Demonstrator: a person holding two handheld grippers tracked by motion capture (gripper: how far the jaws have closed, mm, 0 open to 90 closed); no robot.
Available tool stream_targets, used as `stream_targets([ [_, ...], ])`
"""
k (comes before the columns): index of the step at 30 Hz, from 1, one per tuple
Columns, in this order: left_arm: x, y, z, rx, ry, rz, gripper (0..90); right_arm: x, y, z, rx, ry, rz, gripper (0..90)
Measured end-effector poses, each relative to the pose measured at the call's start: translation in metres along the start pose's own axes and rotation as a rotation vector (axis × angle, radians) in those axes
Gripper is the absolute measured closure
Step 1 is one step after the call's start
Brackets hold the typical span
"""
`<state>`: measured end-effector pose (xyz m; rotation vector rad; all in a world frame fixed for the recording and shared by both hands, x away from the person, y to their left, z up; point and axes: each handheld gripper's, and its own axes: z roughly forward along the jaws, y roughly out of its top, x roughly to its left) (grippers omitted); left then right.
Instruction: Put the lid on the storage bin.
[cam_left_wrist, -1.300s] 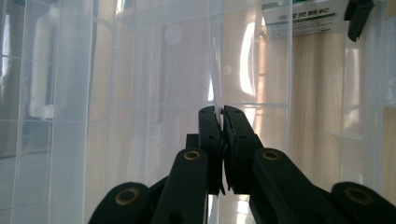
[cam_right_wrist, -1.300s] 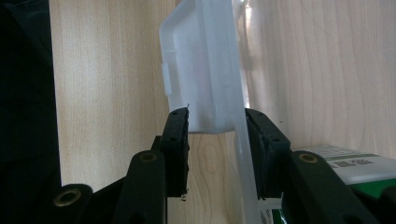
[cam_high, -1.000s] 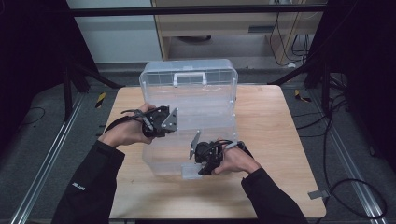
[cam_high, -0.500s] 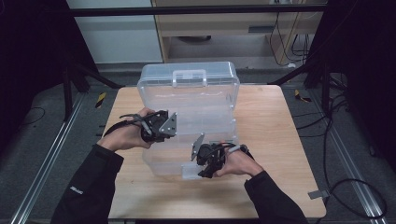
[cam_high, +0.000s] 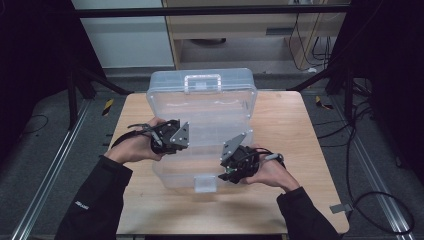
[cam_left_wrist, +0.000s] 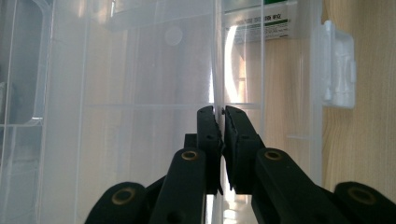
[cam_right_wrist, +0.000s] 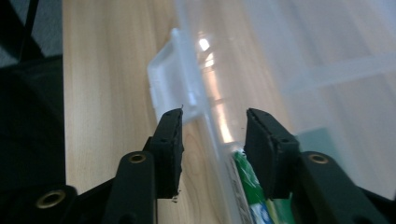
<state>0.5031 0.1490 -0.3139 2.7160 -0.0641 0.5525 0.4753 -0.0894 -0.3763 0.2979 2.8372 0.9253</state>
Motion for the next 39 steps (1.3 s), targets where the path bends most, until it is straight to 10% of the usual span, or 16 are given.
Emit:
stream_targets([
  [23,0.000,-0.001,0.000,-0.004,-0.008,-0.023,84.6,-0.034,-0.036,-0.085,-0.429,-0.180,0.342,89.7],
  [39,-0.002,-0.001,0.001,-0.013,-0.016,-0.025,84.5,-0.075,-0.048,-0.090,-0.566,-0.354,0.514,90.0],
])
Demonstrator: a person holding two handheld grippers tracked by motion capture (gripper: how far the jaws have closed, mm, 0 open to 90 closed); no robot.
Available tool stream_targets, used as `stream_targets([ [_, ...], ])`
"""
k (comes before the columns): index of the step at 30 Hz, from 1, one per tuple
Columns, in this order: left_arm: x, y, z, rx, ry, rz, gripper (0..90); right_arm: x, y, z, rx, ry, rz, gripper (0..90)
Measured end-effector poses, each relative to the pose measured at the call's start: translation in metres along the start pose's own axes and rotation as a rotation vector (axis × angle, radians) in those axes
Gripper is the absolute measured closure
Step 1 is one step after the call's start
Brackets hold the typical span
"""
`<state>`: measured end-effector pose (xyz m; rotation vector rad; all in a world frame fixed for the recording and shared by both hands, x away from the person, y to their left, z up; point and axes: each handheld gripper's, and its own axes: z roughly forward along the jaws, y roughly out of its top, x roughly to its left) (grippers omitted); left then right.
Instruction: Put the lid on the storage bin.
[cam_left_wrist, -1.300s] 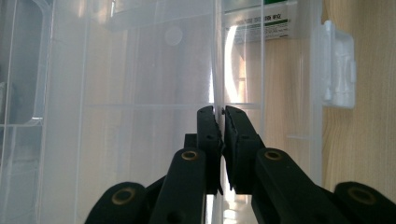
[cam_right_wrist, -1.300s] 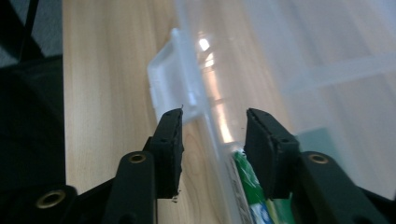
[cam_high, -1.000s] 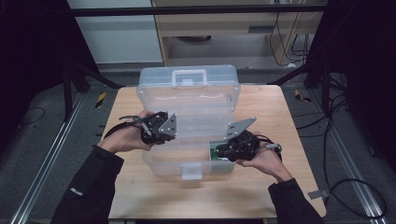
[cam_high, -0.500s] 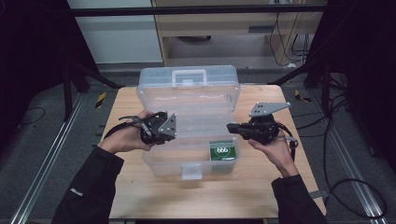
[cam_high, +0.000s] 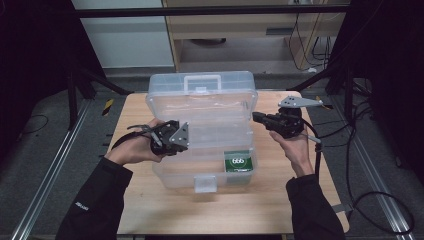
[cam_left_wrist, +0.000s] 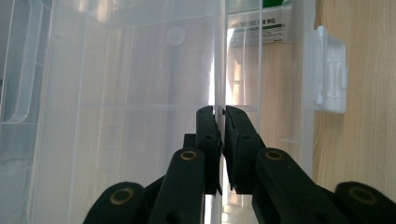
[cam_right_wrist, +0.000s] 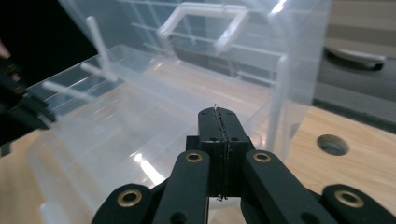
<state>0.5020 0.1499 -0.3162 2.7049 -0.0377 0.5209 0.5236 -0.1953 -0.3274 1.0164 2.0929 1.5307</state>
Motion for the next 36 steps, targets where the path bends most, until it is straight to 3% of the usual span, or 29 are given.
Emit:
stream_targets([
  [13,-0.008,-0.002,0.004,-0.007,-0.022,0.021,84.0,-0.006,-0.002,0.004,0.013,-0.036,0.006,90.0],
  [22,-0.010,-0.004,0.004,-0.020,-0.016,0.021,82.5,-0.006,-0.006,0.005,0.032,-0.004,0.015,90.0],
  [24,-0.011,-0.005,0.004,-0.050,-0.015,0.005,81.7,-0.006,-0.007,0.005,0.038,0.002,0.013,89.9],
  [26,-0.011,-0.005,0.003,-0.117,-0.026,-0.028,78.3,-0.006,-0.009,0.005,0.034,0.009,0.019,89.8],
  [36,-0.017,-0.003,0.010,-0.276,-0.043,-0.136,69.5,-0.006,-0.009,0.004,0.046,0.015,0.010,89.2],
])
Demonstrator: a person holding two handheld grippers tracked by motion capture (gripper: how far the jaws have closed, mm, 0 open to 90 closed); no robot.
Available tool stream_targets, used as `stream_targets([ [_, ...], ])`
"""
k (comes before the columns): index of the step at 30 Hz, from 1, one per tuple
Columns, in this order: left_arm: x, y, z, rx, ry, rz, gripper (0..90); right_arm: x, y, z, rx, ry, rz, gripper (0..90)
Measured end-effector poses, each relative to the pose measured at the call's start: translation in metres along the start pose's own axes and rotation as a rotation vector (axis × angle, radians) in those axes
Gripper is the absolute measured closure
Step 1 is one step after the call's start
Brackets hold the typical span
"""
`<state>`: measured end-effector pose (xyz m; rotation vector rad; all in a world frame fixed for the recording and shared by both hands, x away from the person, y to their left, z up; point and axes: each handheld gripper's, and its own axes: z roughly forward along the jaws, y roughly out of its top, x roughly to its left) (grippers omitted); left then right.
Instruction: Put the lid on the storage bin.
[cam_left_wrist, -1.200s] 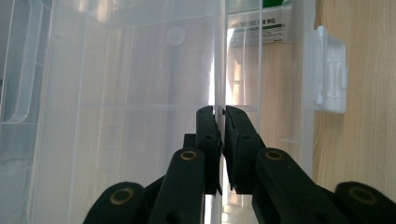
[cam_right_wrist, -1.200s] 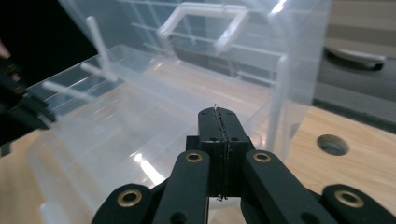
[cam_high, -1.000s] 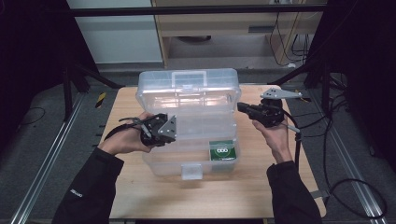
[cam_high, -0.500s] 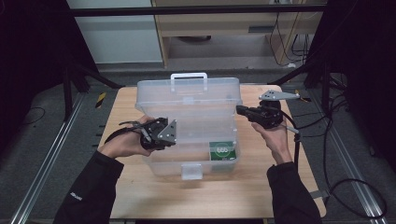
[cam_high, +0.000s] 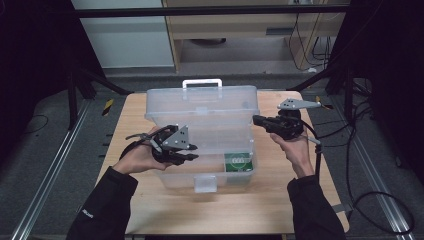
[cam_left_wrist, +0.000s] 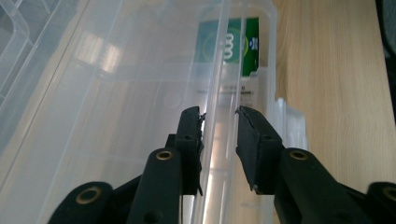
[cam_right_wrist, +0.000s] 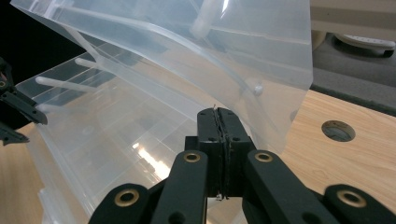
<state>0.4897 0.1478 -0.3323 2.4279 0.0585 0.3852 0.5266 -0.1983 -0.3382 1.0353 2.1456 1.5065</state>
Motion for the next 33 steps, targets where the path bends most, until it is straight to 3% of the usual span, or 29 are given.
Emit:
stream_targets([
  [4,-0.005,-0.001,0.005,-0.057,0.023,-0.049,66.6,0.000,0.000,0.000,0.001,-0.001,-0.005,89.3],
  [14,-0.010,-0.010,0.011,-0.238,0.029,-0.229,66.9,0.002,-0.001,0.000,0.012,0.006,-0.006,90.0],
  [21,-0.018,-0.011,0.010,-0.294,0.070,-0.279,71.6,0.004,-0.002,-0.002,0.015,0.012,-0.005,90.0],
  [29,-0.023,-0.018,0.008,-0.344,0.134,-0.351,83.6,0.007,-0.005,-0.003,0.030,0.021,0.001,90.0],
  [33,-0.023,-0.023,0.006,-0.346,0.149,-0.376,87.1,0.009,-0.006,-0.005,0.038,0.022,0.001,90.0],
])
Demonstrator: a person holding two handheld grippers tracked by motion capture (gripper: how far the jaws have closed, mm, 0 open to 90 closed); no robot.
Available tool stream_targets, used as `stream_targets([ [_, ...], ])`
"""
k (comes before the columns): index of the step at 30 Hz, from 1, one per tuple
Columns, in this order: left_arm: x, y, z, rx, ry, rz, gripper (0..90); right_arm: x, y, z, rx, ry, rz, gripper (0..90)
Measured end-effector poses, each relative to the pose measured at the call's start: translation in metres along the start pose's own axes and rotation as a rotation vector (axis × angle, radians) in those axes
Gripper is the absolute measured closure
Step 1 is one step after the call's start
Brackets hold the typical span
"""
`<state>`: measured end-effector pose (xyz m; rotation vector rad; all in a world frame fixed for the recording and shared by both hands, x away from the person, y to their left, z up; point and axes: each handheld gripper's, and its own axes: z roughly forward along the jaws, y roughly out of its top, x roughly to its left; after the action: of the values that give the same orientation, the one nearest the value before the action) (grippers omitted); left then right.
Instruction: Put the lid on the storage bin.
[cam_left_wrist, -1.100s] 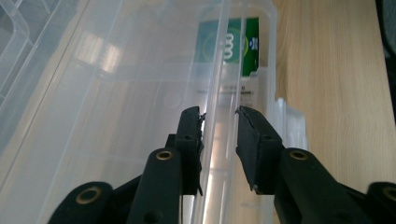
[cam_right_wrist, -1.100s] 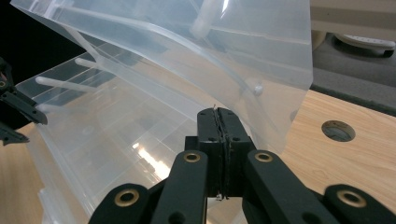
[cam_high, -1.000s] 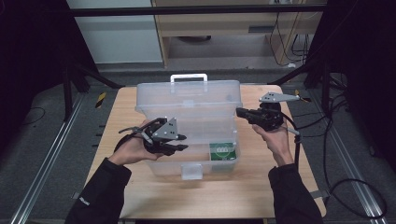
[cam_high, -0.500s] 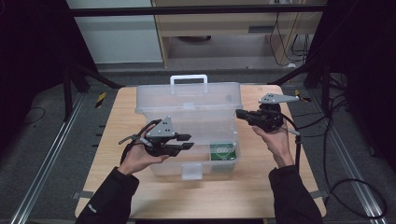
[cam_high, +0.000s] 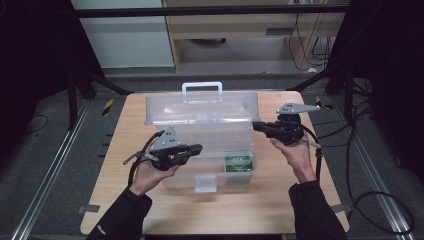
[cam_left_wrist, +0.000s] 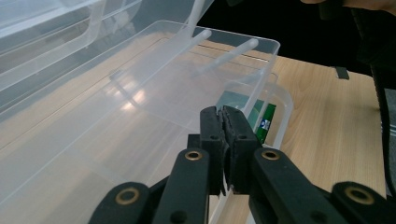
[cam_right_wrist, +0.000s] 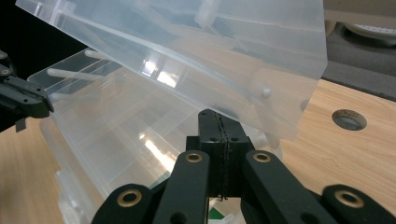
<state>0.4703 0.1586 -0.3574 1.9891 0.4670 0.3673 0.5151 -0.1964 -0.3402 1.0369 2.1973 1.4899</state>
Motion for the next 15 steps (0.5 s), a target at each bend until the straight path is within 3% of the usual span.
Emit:
stream_targets([
  [15,0.009,-0.018,-0.026,-0.030,0.081,-0.089,89.6,0.005,-0.005,-0.003,0.016,0.001,-0.010,90.0],
])
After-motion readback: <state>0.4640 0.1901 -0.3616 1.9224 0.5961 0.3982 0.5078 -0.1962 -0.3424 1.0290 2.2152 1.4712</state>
